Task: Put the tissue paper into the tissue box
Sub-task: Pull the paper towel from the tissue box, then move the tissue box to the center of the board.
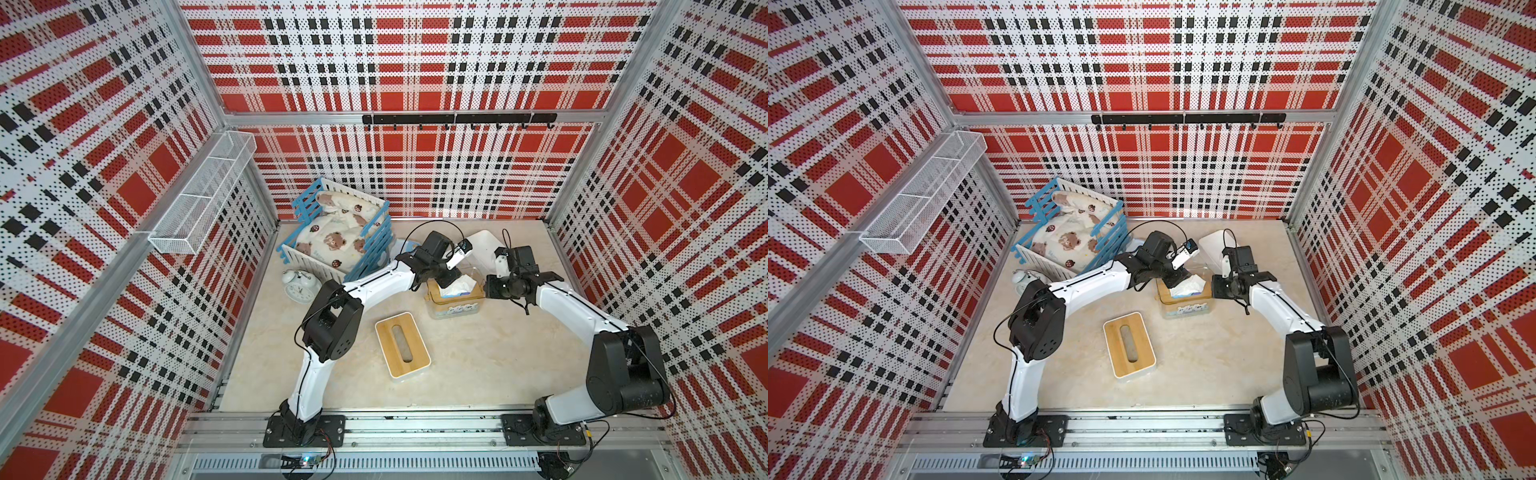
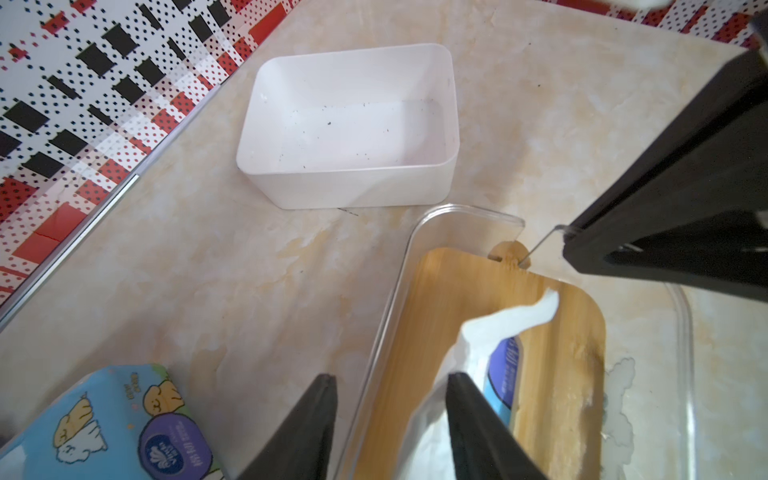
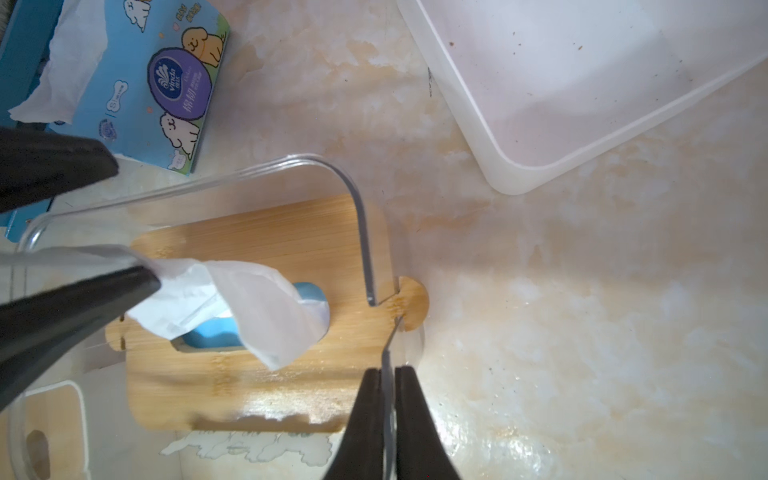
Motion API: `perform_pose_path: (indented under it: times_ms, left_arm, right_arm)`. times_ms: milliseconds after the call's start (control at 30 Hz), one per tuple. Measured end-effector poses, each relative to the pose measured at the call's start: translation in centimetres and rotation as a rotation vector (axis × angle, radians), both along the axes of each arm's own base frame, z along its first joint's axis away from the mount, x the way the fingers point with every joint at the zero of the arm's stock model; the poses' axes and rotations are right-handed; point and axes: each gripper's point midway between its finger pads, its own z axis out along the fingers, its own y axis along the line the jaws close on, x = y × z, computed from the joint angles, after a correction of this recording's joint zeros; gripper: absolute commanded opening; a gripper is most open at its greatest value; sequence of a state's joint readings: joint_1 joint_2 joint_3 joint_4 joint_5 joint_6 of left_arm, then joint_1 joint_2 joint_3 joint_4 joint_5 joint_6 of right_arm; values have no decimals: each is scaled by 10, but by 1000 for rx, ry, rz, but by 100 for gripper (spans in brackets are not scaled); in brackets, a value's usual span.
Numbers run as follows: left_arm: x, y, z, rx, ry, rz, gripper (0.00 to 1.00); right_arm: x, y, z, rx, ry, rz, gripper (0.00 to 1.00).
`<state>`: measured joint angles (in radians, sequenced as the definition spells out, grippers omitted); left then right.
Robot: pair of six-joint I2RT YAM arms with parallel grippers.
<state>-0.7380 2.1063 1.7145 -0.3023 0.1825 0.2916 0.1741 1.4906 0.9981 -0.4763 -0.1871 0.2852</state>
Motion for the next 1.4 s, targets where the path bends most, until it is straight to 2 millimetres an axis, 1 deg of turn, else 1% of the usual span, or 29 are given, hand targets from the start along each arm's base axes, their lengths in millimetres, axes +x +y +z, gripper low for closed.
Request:
perform_pose_path:
  times_ms: [133,200,300,433,533,633,733,833,967,1133,1233,1400]
  left_arm:
    - [-2,1,10,-37,3,-11,50]
    - [-6,1,14,-55,10,-20,50]
    - [-11,5,22,-90,23,-26,50]
    - [-19,11,42,-163,42,-23,50]
    - [-18,25,64,-231,46,13,50]
    - [-13,42,89,-312,34,73,50]
    - [-11,60,110,-390,18,134,50]
    - [-9,81,122,-456,12,210,50]
    - [-5,107,123,-532,26,319,51]
    - [-3,141,111,-587,54,449,54]
    - [-1,153,109,-602,55,500,55]
    - [-1,159,110,-615,47,532,58]
  right_arm:
    - [0,0,0,3,2,0,2]
    - [0,0,0,5,2,-3,0]
    - [0,0,0,9,5,-9,0]
    - [2,0,0,11,7,-22,0]
    - [6,-1,1,8,8,-30,0]
    - [12,-1,2,3,11,-43,0]
    - [20,-2,4,0,9,-62,0]
    - [29,-4,5,-8,5,-79,0]
    - [45,-3,5,-7,5,-101,0]
    - [67,0,4,9,-5,-131,0]
    - [77,5,4,21,-7,-140,0]
    - [99,18,5,36,-16,-143,0]
